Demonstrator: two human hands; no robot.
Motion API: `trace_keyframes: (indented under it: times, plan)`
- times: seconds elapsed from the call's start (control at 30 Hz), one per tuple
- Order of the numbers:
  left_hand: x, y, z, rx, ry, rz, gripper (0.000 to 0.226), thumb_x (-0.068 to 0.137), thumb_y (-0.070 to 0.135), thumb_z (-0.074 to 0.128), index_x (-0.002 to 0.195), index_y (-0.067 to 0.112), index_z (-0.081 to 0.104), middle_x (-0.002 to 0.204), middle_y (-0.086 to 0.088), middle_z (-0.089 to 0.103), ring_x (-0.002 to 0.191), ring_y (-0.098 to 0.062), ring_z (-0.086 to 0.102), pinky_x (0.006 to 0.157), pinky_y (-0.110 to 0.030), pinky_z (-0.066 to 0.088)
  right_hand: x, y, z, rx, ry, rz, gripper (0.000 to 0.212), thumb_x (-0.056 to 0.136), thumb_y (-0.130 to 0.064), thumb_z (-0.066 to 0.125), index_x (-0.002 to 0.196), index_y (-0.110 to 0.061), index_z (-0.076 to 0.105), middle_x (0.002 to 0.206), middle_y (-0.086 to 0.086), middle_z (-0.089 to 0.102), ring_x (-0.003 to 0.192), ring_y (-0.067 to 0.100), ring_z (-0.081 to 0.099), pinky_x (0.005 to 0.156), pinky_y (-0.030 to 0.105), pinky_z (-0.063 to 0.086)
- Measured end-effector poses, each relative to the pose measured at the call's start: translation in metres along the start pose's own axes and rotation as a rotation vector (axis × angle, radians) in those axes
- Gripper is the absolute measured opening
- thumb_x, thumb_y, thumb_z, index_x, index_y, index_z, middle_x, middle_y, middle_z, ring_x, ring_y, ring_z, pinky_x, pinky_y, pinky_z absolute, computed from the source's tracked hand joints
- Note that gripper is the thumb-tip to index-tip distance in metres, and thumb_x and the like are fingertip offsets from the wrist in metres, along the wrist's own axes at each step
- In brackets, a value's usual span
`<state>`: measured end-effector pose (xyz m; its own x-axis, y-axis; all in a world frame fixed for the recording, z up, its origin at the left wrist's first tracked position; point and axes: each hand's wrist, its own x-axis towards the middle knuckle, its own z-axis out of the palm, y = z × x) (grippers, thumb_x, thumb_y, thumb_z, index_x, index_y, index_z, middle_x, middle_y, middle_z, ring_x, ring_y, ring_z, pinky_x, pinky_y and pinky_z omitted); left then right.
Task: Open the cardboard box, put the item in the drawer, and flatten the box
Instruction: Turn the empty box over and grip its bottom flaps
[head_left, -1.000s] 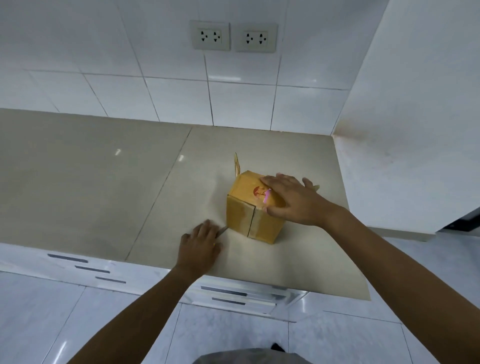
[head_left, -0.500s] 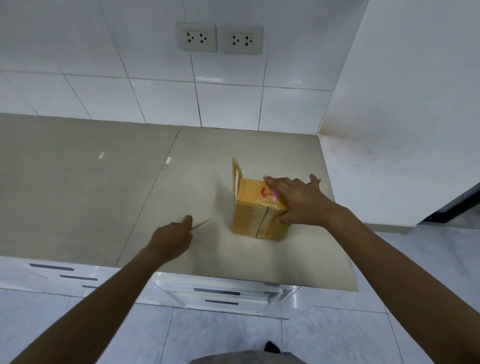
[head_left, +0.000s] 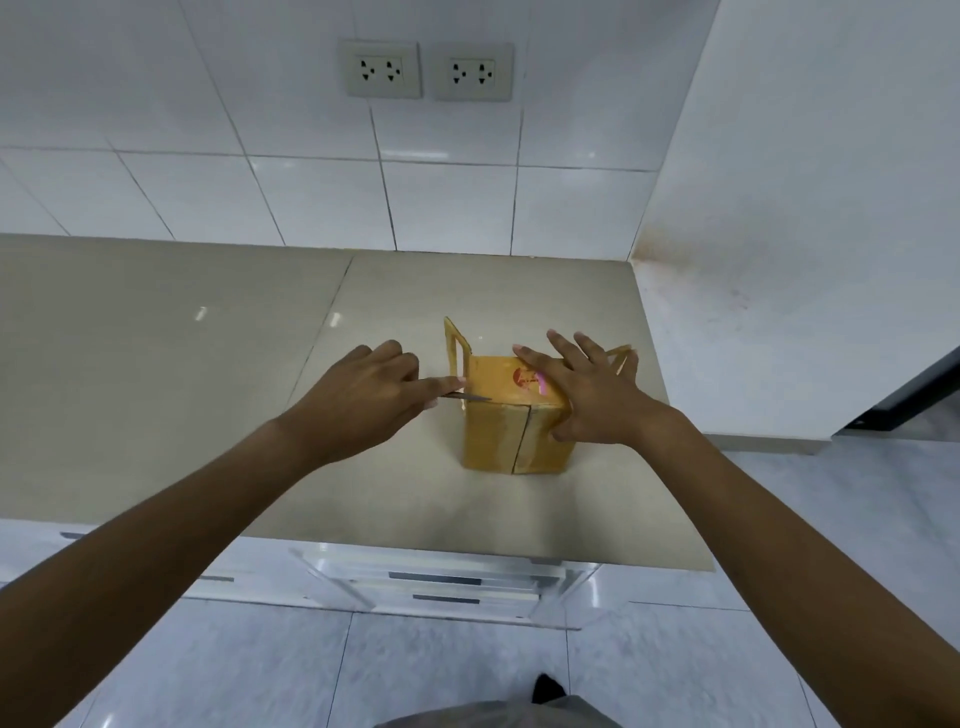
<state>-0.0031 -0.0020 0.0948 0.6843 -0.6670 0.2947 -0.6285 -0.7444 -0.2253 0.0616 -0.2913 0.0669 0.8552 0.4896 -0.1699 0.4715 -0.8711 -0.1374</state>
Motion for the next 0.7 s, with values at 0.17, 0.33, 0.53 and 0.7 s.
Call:
trace_keyframes:
  times: [0.17,0.33,0.53,0.7]
  plan:
    - [0.009,0.002,0.009,-0.005,-0.023,0.007,0.039,0.090,0.024,0.065,0.129,0.027,0.061,0.072,-0.003,0.053,0.067,-0.021,0.045,0.055,-0.028,0.028,0.003,0.000,0.001,0.063,-0.021,0.013,0.110,0.071,-0.036,0.075,0.144,-0.058,-0.005,0.162,-0.005,-0.009,0.148,0.029,-0.013,0.105,0.074,0.008]
    - [0.020,0.003,0.016,0.009,-0.024,0.003,0.040,0.090,0.025,0.064,0.130,0.027,0.060,0.071,-0.005,0.053,0.067,-0.020,0.045,0.055,-0.029,0.029,0.004,0.001,0.000,0.080,-0.030,0.030,0.110,0.072,-0.034,0.075,0.144,-0.057,-0.004,0.162,-0.005,-0.008,0.148,0.029,-0.013,0.106,0.072,0.010]
    - [0.033,0.021,0.028,-0.037,-0.008,-0.009,0.041,0.092,0.028,0.060,0.132,0.025,0.058,0.079,-0.009,0.061,0.072,-0.024,0.053,0.057,-0.031,0.038,0.004,-0.002,0.000,0.078,-0.030,0.020,0.107,0.074,-0.033,0.073,0.147,-0.054,-0.002,0.162,-0.006,-0.006,0.148,0.029,-0.011,0.107,0.071,0.012]
    - [0.031,0.015,0.031,-0.069,-0.008,-0.026,0.041,0.098,0.033,0.042,0.133,0.019,0.056,0.084,-0.008,0.064,0.077,-0.024,0.055,0.058,-0.032,0.042,0.008,-0.002,0.000,0.073,-0.044,0.016,0.108,0.073,-0.033,0.074,0.145,-0.056,-0.004,0.161,-0.007,-0.005,0.147,0.029,-0.011,0.107,0.072,0.012]
